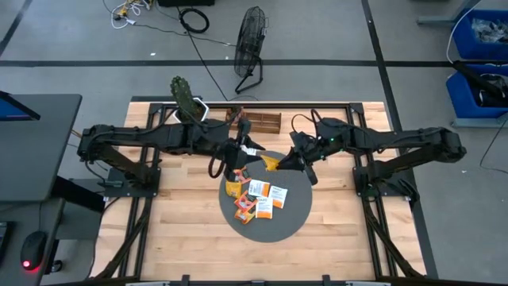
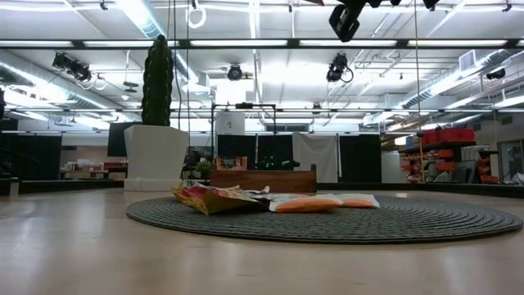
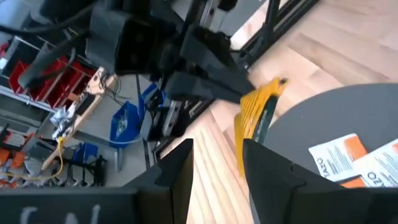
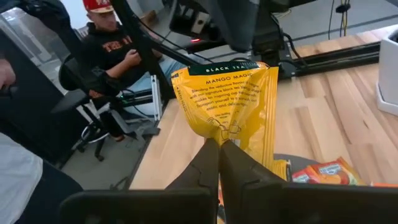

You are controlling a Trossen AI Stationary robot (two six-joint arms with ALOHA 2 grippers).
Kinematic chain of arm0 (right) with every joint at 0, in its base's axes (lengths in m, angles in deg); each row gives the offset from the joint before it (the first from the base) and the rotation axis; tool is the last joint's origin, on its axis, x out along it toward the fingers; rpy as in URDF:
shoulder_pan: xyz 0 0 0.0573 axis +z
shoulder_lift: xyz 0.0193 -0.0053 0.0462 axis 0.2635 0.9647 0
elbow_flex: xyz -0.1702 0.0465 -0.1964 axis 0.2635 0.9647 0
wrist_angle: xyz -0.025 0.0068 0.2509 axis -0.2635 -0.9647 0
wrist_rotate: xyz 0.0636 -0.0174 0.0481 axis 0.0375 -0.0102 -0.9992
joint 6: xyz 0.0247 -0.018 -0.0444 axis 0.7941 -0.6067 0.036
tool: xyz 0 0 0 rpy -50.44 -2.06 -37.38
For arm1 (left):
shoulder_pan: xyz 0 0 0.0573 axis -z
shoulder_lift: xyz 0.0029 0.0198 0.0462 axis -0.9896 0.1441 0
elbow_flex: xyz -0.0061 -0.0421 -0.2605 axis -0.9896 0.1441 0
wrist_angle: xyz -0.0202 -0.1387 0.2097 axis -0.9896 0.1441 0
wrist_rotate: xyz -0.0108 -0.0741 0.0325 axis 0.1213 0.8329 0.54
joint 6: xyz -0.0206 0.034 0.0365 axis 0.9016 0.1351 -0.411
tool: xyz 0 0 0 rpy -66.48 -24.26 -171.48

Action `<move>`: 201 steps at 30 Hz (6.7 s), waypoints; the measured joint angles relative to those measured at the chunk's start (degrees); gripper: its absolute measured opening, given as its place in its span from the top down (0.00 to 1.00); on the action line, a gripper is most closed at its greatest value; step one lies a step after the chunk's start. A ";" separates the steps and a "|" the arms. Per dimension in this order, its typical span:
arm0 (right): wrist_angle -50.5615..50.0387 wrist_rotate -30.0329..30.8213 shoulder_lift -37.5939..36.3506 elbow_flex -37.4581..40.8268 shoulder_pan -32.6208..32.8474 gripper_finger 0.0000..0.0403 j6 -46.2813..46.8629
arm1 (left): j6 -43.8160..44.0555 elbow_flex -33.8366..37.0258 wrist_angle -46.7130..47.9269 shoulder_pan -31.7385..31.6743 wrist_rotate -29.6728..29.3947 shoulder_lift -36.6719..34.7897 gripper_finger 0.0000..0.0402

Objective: Pick & Place Tea
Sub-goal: Put the yellow tea bag into the middle section of the wooden organizer

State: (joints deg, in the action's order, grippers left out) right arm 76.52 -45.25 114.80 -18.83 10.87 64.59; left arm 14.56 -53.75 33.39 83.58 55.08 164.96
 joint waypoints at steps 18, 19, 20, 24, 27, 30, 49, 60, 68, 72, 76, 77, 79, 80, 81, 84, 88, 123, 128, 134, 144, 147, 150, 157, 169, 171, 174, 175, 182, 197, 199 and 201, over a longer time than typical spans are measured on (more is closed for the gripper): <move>6.68 -1.96 0.07 0.00 -0.87 1.00 5.44 | 1.11 0.07 1.80 2.63 -3.03 -1.69 0.65; 6.78 -1.96 0.07 0.00 -0.87 1.00 5.56 | 1.12 0.07 1.76 2.46 -3.05 -1.65 0.65; 6.95 -1.94 0.07 0.00 -0.87 1.00 5.56 | 1.11 0.07 1.53 2.43 -3.05 -1.65 0.65; 6.77 -1.89 0.07 0.00 -0.87 1.00 5.78 | 1.07 0.03 -0.18 2.43 -3.07 -1.08 0.65; 6.70 -1.87 0.07 0.00 -0.87 1.00 5.78 | 1.07 0.07 -0.48 2.43 -3.03 -0.74 0.65; 6.89 -1.79 0.07 0.00 -0.87 1.00 5.76 | 1.07 0.07 -0.38 2.47 -3.02 -0.04 0.65; 5.65 -1.22 0.11 0.00 -0.84 0.92 5.71 | 1.15 0.04 -0.40 2.49 -3.30 0.47 0.98; 4.02 -1.58 -1.76 0.00 -0.50 0.66 7.73 | 11.59 0.04 2.13 2.17 -8.12 0.49 0.99; -4.45 7.39 -6.53 0.00 1.83 0.58 8.35 | 20.69 0.04 6.74 -2.86 -8.91 0.50 0.99; -5.92 9.28 -7.21 0.00 4.04 0.75 7.00 | 20.92 -2.95 10.82 -6.21 -8.69 2.41 0.99; -8.28 13.83 -7.17 0.00 6.00 0.97 4.39 | 22.30 -10.33 19.04 -10.38 -7.51 7.43 0.99; -8.84 15.78 -7.17 0.00 6.37 0.97 4.20 | 22.39 -12.74 21.66 -11.33 -7.37 9.28 0.99; -9.76 18.96 -7.17 0.00 6.75 0.95 4.31 | 22.45 -17.29 26.61 -13.40 -7.28 13.07 0.99; -9.90 19.83 -7.17 0.00 6.76 0.95 4.30 | 22.42 -19.71 29.30 -14.33 -7.17 15.03 0.99; -9.94 20.15 -7.17 0.00 6.76 0.96 4.22 | 22.43 -21.90 30.90 -15.19 -7.19 16.92 0.99; -10.04 20.79 -7.17 0.00 6.76 0.99 4.20 | 22.35 -27.75 35.47 -17.71 -7.21 22.26 0.99; -10.12 20.79 -7.17 0.00 6.78 0.98 4.18 | 22.20 -33.66 38.39 -20.01 -7.25 28.68 0.99; -10.57 20.77 -7.10 0.00 6.78 1.00 4.18 | 14.54 -37.46 36.15 -31.65 -1.32 45.23 1.00; -10.69 20.77 -7.10 0.00 6.78 1.00 4.06 | 14.44 -37.46 36.22 -32.08 -1.46 45.81 1.00; -10.83 20.77 -7.10 0.00 6.78 1.00 3.97 | 14.42 -37.40 38.41 -32.61 -1.93 47.29 1.00; -11.40 20.79 -7.10 0.00 6.76 1.00 3.70 | 13.09 -37.40 37.94 -32.96 -5.00 47.65 1.00; -11.44 20.79 -7.10 0.00 6.78 1.00 3.70 | 13.03 -37.40 37.90 -32.96 -4.05 47.69 0.99; -11.63 20.78 -7.10 0.00 6.78 0.99 3.70 | 13.07 -37.40 37.41 -32.95 -3.36 47.76 0.97; -12.75 20.77 -7.10 0.00 6.76 0.98 3.83 | 13.03 -37.40 34.85 -32.94 -3.73 47.76 0.85; -13.29 20.60 -7.08 0.00 6.77 0.99 4.23 | 12.96 -37.40 35.00 -32.92 -4.95 47.79 0.60; -13.53 20.60 -7.08 0.00 6.78 0.99 4.23 | 12.97 -37.40 35.00 -32.83 -7.15 47.77 0.57; -13.52 20.60 -7.08 0.00 6.77 0.99 4.22 | 12.63 -37.48 35.30 -32.33 -12.87 47.46 0.54; -13.50 20.60 -7.08 0.00 6.78 0.99 4.21 | 12.06 -37.87 36.01 -32.18 -14.07 47.10 0.53; -14.87 20.61 -7.08 0.00 6.77 0.98 4.21 | 25.23 -44.08 48.39 -29.29 -15.14 41.63 0.55; -23.38 23.53 -6.95 0.00 6.63 0.96 4.18 | 53.94 -44.07 57.95 -9.64 -16.52 29.08 0.78; -23.44 24.97 -6.95 0.00 6.63 0.96 4.62 | 58.60 -44.02 62.01 -8.18 -16.41 29.41 0.80; -23.55 26.20 -6.95 0.00 6.61 0.96 6.04 | 62.84 -44.04 64.26 -6.89 -16.56 29.70 0.81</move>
State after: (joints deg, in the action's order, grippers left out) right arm 52.97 -19.05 107.85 -18.83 17.48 70.63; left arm 77.40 -97.79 97.65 76.69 38.52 194.65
